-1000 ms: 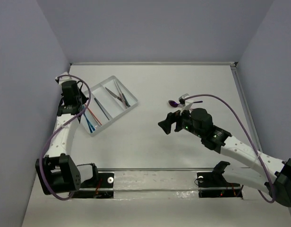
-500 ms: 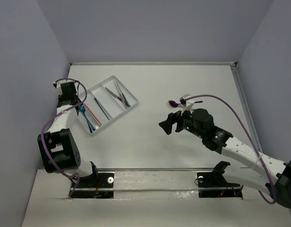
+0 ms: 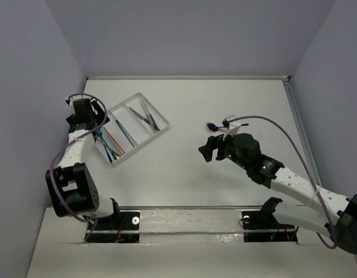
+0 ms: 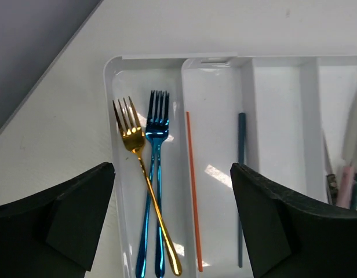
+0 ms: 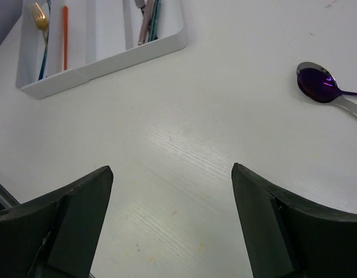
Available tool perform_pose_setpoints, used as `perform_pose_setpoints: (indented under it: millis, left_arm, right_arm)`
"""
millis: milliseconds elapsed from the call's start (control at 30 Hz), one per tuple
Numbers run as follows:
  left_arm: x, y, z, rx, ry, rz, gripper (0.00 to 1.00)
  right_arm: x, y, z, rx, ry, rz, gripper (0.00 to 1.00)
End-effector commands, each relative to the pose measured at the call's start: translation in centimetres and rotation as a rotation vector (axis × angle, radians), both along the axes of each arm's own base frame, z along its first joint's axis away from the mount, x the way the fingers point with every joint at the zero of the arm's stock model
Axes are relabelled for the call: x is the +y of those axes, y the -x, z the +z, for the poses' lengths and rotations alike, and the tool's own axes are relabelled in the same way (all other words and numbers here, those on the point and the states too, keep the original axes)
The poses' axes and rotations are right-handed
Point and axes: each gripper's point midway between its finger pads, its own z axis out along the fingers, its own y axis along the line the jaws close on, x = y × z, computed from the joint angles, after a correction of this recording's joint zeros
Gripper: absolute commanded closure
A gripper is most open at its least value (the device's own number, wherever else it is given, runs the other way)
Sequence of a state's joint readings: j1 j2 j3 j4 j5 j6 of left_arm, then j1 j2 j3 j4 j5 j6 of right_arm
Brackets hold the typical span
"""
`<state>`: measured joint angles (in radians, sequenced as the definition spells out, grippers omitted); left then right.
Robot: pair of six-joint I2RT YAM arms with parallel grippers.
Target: Sort the eating utensils into containers
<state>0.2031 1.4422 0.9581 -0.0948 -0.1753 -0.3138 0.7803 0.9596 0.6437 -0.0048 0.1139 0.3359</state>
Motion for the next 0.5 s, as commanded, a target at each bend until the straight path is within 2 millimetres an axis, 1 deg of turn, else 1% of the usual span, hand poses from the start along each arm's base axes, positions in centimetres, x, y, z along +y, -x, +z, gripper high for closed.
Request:
perform_pose_setpoints:
  millis: [0, 33, 67, 100, 133, 167, 200, 233, 267, 300, 333, 367, 400, 433, 467]
  left_arm:
    - [-5.1, -1.2, 8.8, -0.264, 0.027, -0.157, 0.14]
    - [-7.5, -0.8, 10.2, -0.295, 0.024, -0.226, 0.13]
    - [-8.9, -0.5, 11.0, -0.315, 0.025, -0.265, 0.13]
    - [-10.2, -0.1, 11.8, -0.336, 0.029, -0.307, 0.12]
    - [-12.9, 0.9, 13.5, -0.389, 0.046, -0.397, 0.11]
    - [-13.6, 1.5, 14.3, -0.422, 0.041, -0.42, 0.09]
    - [-15.4, 2.3, 15.2, -0.456, 0.072, -0.506, 0.07]
    - [-16.9, 4.1, 16.5, -0.517, 0.096, -0.586, 0.04]
    - [-18.0, 5.1, 17.4, -0.555, 0.101, -0.636, 0.01]
    - [-18.3, 6.0, 17.7, -0.574, 0.103, -0.665, 0.01]
    - [-18.9, 7.0, 17.4, -0.582, 0.106, -0.699, 0.01]
    - [-19.1, 8.3, 19.3, -0.66, 0.087, -0.723, 0.01]
    - [-19.6, 9.1, 18.8, -0.663, 0.079, -0.748, 0.01]
    - [-19.7, 10.4, 19.8, -0.71, 0.068, -0.761, 0.01]
    - [-20.0, 11.0, 20.2, -0.735, 0.062, -0.778, 0.01]
  right_arm:
    - [-1.6, -1.3, -1.9, 0.029, 0.079, -0.105, 0.14]
    - [-2.2, -1.6, -2.4, 0.046, 0.094, -0.128, 0.16]
    - [-3.0, -2.3, -2.9, 0.061, 0.103, -0.158, 0.17]
    - [-3.3, -2.7, -3.2, 0.076, 0.105, -0.171, 0.18]
    - [-3.9, -3.3, -4.0, 0.112, 0.106, -0.188, 0.21]
    - [-3.8, -3.2, -4.5, 0.127, 0.113, -0.178, 0.22]
    - [-4.2, -3.6, -4.9, 0.142, 0.119, -0.195, 0.24]
    - [-5.3, -4.3, -5.6, 0.173, 0.133, -0.23, 0.27]
    - [-5.8, -4.7, -6.0, 0.188, 0.14, -0.248, 0.29]
    - [-6.3, -5.0, -6.2, 0.198, 0.144, -0.267, 0.29]
    - [-7.2, -5.6, -6.5, 0.214, 0.141, -0.3, 0.3]
    - [-7.5, -5.9, -6.9, 0.233, 0.146, -0.313, 0.3]
    - [-8.2, -6.4, -7.1, 0.253, 0.134, -0.332, 0.3]
    - [-8.5, -6.8, -7.1, 0.26, 0.123, -0.341, 0.3]
    - [-8.8, -7.1, -7.8, 0.282, 0.129, -0.349, 0.3]
